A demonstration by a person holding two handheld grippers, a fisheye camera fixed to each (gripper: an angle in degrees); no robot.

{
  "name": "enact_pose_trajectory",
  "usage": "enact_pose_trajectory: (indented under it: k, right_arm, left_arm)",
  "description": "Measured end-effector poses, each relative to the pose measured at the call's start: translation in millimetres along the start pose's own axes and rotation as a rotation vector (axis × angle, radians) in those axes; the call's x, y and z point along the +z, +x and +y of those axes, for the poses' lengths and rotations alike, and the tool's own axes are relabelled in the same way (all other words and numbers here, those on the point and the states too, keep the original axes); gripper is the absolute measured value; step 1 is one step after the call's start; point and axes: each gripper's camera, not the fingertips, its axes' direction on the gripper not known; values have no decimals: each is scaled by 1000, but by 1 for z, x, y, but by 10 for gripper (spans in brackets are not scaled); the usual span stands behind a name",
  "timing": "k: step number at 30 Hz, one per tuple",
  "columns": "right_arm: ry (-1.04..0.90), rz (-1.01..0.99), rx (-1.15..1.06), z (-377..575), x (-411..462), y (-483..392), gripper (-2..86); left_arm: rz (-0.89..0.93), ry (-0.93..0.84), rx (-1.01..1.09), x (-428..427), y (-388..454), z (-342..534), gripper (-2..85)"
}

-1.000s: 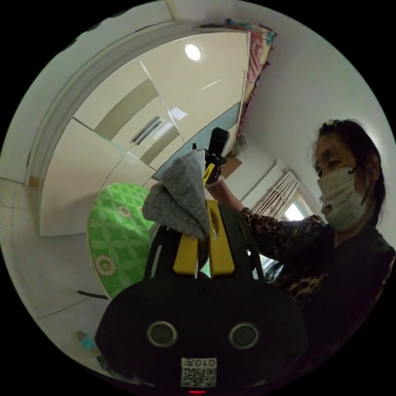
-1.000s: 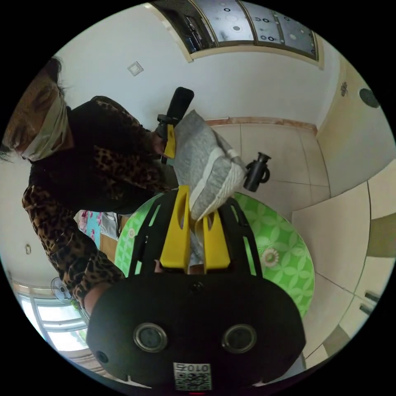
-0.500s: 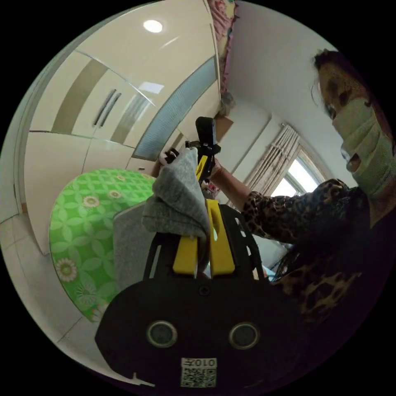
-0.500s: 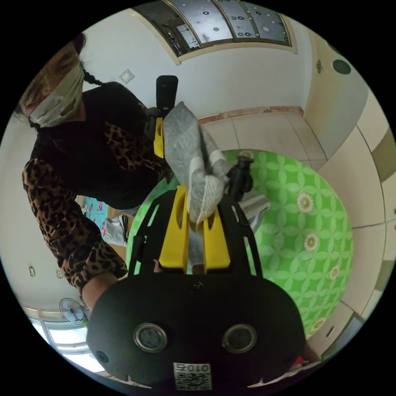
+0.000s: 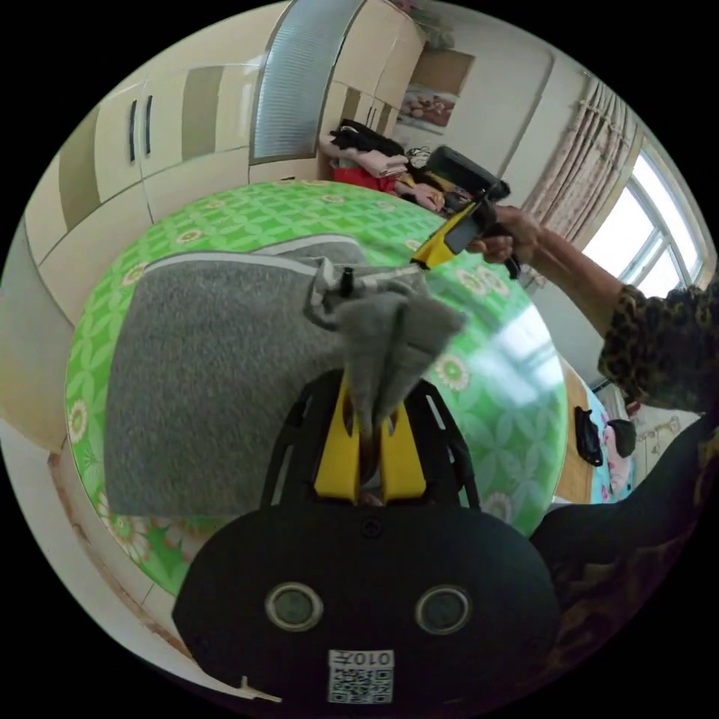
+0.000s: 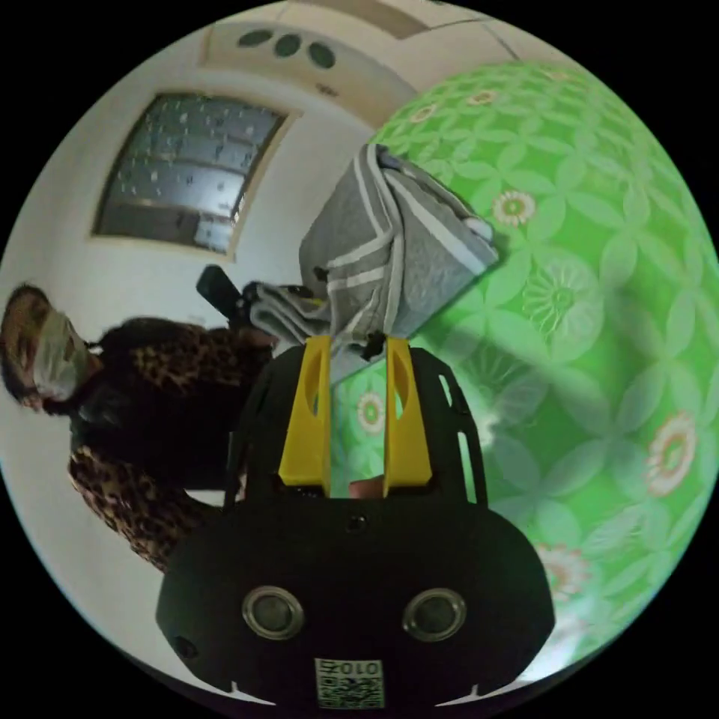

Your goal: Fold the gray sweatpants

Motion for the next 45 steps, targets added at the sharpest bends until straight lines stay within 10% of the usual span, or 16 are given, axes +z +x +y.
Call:
enact_pose_trajectory:
  k: [9,16,21,28,33,37,45]
  right_arm:
    - [276,-242,108,85,30,27,173]
    - [369,202,24,77,13,-44,62]
    - [472,165,-200,96,-10,-71,55]
    - [264,205,241,150,53,43,64]
    - [464,304,316,202,31,28,58]
    - [616,11,-12,206,28,2,31]
    - [482,-57,226,215,78,87,20]
  left_arm:
    - [-140,55,13,-9,61,-10,-3]
    - [-253,96,50,-38,86,-23,-4]
    - [-428,254,155,-95,109,-36,-4]
    - [-368,-86,240,37,122,-8,-4]
    - [-445,-21,270,31,123,1,-4]
    - [-437,12,229,25,108,4,-4]
    - [-358,9,219,-32,72,18,2]
